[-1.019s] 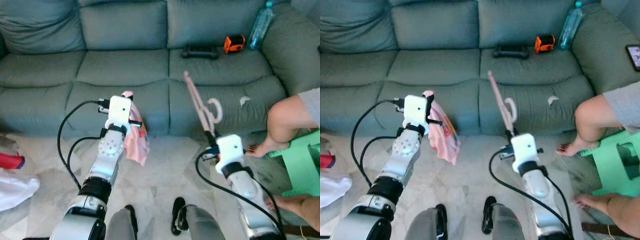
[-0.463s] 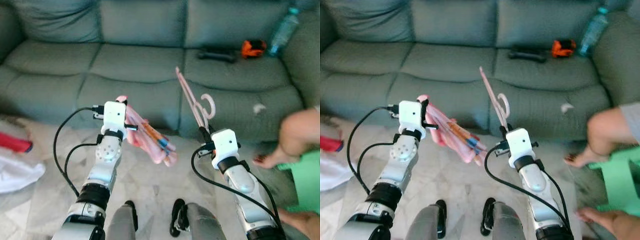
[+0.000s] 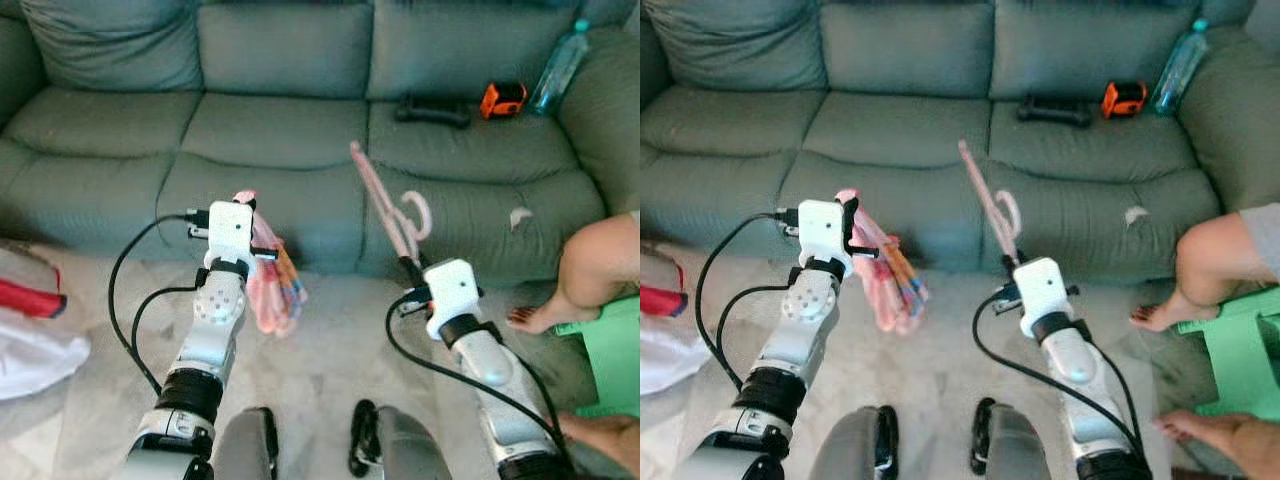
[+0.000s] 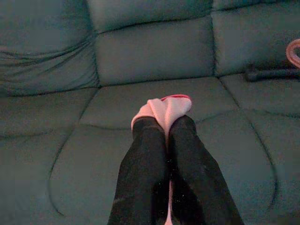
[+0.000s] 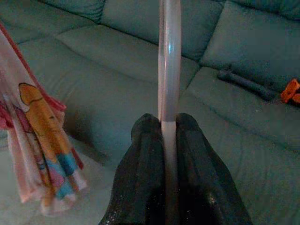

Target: Hang hanger

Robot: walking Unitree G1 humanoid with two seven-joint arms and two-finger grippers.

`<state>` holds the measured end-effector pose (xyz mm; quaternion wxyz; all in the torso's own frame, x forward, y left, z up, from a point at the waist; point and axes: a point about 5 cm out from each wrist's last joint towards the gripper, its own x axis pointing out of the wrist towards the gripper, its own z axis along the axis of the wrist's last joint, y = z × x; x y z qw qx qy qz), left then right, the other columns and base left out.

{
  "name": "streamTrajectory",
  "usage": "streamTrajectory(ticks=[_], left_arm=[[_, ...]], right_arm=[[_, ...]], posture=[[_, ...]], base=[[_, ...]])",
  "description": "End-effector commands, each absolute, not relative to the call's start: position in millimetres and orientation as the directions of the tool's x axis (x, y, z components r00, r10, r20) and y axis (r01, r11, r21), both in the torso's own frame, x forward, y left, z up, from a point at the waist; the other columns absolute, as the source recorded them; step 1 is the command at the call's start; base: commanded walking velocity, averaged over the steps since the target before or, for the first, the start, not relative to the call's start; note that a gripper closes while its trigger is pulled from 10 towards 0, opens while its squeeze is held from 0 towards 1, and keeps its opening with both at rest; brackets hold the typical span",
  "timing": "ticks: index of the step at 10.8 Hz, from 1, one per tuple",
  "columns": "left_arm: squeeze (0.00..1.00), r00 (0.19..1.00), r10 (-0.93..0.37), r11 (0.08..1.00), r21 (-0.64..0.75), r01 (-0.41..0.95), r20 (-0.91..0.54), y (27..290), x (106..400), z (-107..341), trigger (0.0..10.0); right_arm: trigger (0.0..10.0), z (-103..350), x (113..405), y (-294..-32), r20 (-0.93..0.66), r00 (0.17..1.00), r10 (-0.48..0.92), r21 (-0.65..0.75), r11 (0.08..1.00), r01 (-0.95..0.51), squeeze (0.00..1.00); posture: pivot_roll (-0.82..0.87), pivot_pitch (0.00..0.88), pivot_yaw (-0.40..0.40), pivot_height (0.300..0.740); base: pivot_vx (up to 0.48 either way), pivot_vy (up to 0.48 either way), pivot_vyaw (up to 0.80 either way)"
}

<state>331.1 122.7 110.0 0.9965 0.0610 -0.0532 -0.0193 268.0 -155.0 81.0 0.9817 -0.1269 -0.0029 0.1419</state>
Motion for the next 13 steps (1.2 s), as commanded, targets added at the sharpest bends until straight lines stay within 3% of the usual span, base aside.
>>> streamTrajectory(ticks=[1,4,8,13], left_arm=[[0.0,0.996,-0.013,0.992,0.129,0.001,0.093,130.2,327.8,106.8,10.0],[0.0,0.996,0.019,0.99,0.138,-0.032,0.092,130.9,328.0,106.9,10.0],[0.0,0.993,0.029,0.986,0.158,-0.047,0.116,133.1,324.6,108.0,10.0],[0.0,0.991,0.041,0.984,0.168,-0.063,0.129,133.9,326.3,109.2,10.0]], right_arm=[[10.0,77.9,266.1,-149.3,-0.045,0.952,0.304,-0.233,0.923,-0.306,0.0],[10.0,78.1,266.5,-147.3,-0.046,0.949,0.313,-0.232,0.92,-0.315,0.0],[10.0,77.1,266.2,-144.5,-0.046,0.944,0.326,-0.232,0.916,-0.328,0.0],[10.0,80.6,277.3,-144.7,-0.038,0.943,0.33,-0.238,0.914,-0.329,0.0]], posture=[[-0.09,0.254,-0.013,0.74],[-0.09,0.253,-0.015,0.74],[-0.09,0.25,-0.015,0.74],[-0.08,0.223,-0.025,0.74]], base=[[0.0,0.48,0.0],[0.0,0.48,0.0],[0.0,0.0,0.54],[0.0,0.0,0.0]])
